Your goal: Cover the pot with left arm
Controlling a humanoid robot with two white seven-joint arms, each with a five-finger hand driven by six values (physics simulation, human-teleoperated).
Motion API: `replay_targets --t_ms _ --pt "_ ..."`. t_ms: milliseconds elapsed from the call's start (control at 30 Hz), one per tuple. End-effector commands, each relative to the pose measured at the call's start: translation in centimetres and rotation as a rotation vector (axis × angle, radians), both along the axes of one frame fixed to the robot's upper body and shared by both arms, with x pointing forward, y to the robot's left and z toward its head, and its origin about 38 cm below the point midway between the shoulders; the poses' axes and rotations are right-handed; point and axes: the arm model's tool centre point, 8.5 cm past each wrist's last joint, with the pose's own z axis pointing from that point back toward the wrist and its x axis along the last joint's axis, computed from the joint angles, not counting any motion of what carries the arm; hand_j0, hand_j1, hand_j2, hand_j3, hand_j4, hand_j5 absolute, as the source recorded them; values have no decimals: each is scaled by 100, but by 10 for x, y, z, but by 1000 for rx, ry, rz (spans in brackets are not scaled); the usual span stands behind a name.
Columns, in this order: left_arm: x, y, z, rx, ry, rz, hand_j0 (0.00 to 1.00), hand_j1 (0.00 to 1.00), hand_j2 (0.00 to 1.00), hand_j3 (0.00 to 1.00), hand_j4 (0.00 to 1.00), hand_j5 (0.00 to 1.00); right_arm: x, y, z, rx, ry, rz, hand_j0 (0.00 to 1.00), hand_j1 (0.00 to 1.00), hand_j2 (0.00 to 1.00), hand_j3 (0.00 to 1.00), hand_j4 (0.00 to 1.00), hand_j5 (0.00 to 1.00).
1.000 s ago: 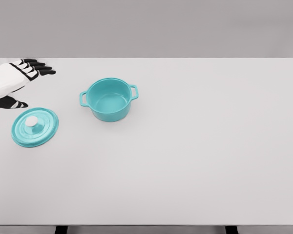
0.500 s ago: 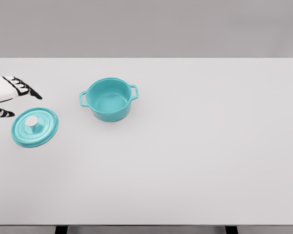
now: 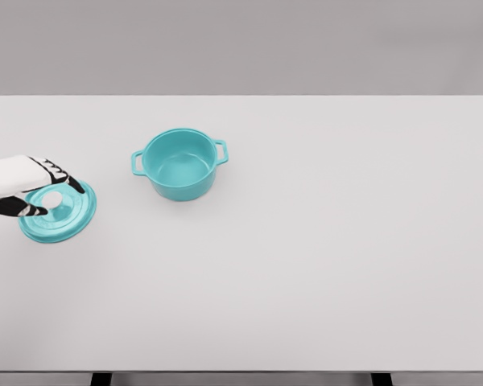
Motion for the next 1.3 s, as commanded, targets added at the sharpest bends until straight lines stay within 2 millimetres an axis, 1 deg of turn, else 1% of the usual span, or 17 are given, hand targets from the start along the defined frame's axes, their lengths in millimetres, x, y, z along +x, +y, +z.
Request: replay_targets --t_ms 0,67,133,233,433,500,533,600,767,833,933,1000,1133,1267 --pt "2 5 -8 -13 17 26 73 73 73 73 73 73 0 0 0 0 0 0 100 100 100 100 100 100" --pt "2 8 -12 -8 25 38 73 73 73 73 73 73 0 0 0 0 0 0 100 100 100 100 100 100" --pt "3 9 -13 -4 25 43 73 73 73 73 73 73 0 0 0 0 -1 0 100 100 100 100 100 100" --pt "5 12 -20 -9 37 61 73 73 73 73 73 73 0 0 0 0 0 0 100 100 100 100 100 100" --pt "7 14 -34 -19 56 87 73 73 73 73 73 73 0 0 0 0 0 0 100 100 100 100 100 100" --pt "10 16 -34 -13 54 97 73 73 73 73 73 73 0 0 0 0 0 -1 100 100 100 100 100 100" --pt "12 14 -38 -19 57 101 73 73 73 73 73 73 0 0 0 0 0 0 100 100 100 100 100 100" --pt "16 13 -36 -20 49 104 73 73 73 73 73 73 0 0 0 0 0 0 100 100 100 100 100 100" --pt "16 15 -38 -18 53 108 73 73 73 73 73 73 0 0 0 0 0 0 100 100 100 100 100 100" --pt "15 20 -41 -16 64 125 73 73 73 73 73 73 0 0 0 0 0 0 100 100 100 100 100 100" --pt "15 22 -42 -14 67 130 73 73 73 73 73 73 0 0 0 0 0 0 100 100 100 100 100 100" --pt "15 22 -43 -14 68 131 70 70 70 70 70 70 0 0 0 0 -1 0 100 100 100 100 100 100" --pt "15 22 -42 -16 65 129 58 58 58 58 58 58 0 0 0 0 0 0 100 100 100 100 100 100" --pt "15 21 -42 -14 66 129 56 56 56 56 56 56 0 0 0 0 0 0 100 100 100 100 100 100"
